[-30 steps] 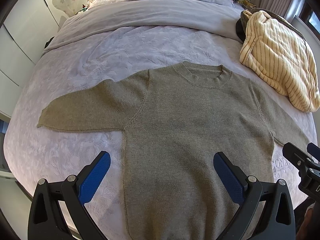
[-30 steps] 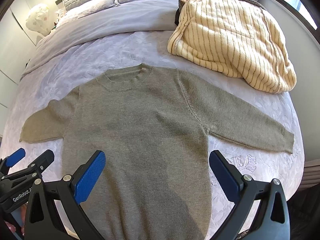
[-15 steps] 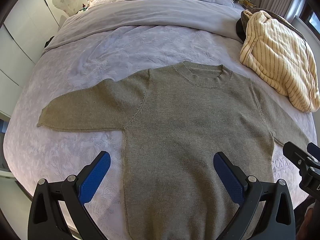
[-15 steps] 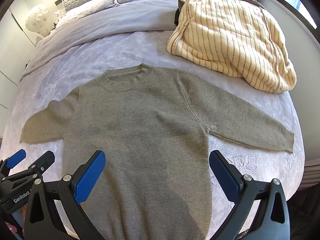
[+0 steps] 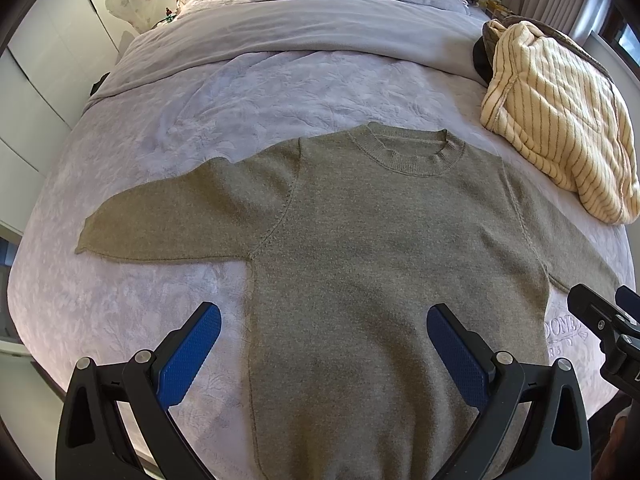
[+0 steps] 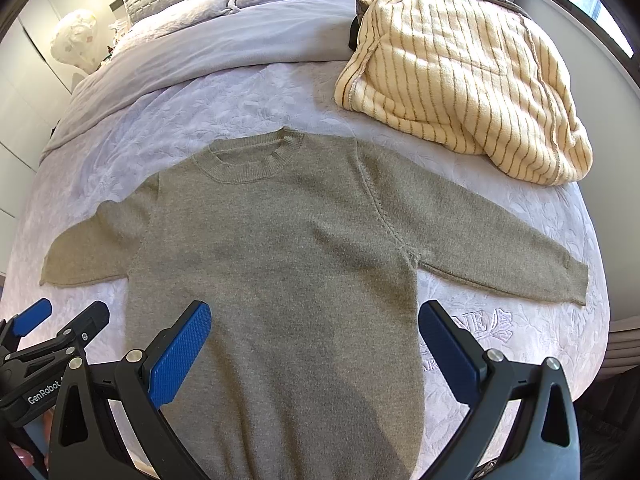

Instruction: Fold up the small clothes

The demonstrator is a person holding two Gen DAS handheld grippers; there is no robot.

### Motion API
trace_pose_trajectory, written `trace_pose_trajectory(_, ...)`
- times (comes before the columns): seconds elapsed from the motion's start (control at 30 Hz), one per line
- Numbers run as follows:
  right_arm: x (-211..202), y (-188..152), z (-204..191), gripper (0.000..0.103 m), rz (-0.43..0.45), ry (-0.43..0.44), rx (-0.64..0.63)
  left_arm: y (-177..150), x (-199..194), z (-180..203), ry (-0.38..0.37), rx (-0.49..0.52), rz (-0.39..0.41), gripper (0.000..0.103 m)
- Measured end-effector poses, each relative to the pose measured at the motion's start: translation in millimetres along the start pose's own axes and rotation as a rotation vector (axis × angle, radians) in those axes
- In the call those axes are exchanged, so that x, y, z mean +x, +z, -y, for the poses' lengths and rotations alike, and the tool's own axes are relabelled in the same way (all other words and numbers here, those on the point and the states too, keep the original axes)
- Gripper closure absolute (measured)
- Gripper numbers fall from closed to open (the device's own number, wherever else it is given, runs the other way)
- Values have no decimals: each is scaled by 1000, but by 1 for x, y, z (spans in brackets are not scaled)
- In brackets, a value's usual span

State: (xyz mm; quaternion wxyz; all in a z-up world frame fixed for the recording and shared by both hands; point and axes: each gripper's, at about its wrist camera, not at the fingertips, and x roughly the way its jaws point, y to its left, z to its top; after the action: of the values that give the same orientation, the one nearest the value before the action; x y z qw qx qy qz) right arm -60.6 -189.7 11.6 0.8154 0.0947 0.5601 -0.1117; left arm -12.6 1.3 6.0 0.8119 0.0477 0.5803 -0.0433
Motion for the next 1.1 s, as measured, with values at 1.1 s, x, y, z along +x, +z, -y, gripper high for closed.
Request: trace_pose_trajectory(1.1, 3, -6, -4, 0, -8, 1, 4, -2, 2, -8, -1, -3, -11, 0)
